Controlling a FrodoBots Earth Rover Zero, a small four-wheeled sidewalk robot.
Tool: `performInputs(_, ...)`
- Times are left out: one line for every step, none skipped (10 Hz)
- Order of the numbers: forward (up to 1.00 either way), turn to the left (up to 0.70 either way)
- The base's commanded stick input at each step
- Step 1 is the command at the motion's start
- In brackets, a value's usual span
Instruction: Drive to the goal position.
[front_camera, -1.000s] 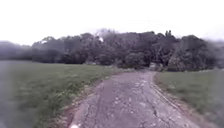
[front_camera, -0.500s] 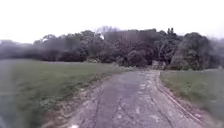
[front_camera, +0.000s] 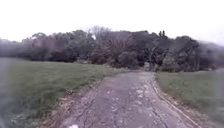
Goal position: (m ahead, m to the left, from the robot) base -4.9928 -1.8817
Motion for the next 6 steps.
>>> performInputs(0.85,0.0)
performInputs(0.85,-0.17)
performInputs(0.85,-0.34)
performInputs(0.85,-0.34)
performInputs(0.82,-0.33)
performInputs(0.78,-0.31)
